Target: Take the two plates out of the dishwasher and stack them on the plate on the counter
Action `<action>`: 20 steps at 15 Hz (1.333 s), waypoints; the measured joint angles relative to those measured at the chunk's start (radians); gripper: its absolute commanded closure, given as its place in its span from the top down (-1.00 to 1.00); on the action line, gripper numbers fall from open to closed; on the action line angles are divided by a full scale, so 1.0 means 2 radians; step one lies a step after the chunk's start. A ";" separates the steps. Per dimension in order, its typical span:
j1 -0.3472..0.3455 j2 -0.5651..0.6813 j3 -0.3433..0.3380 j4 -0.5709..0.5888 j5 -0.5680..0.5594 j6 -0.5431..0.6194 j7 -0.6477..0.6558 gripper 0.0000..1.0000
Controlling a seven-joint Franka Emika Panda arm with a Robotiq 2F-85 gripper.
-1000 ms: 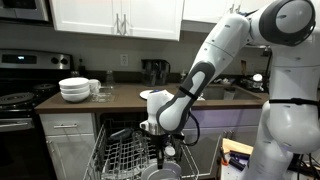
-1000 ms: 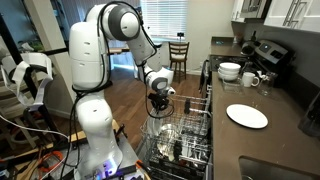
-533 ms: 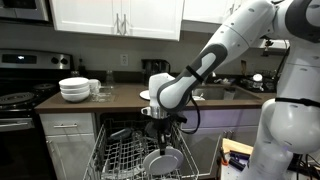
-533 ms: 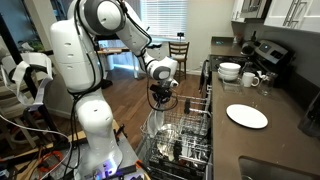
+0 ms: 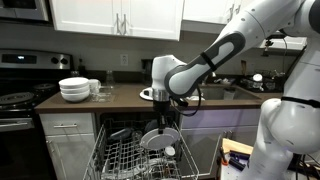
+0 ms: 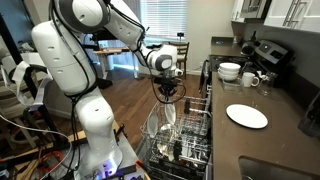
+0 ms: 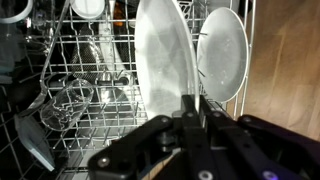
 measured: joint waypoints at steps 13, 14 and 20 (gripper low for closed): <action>0.019 -0.039 0.015 0.001 -0.221 0.000 0.184 -0.95; 0.019 -0.039 0.016 0.001 -0.237 0.000 0.199 -0.95; 0.019 -0.038 0.018 0.001 -0.259 0.000 0.229 -0.95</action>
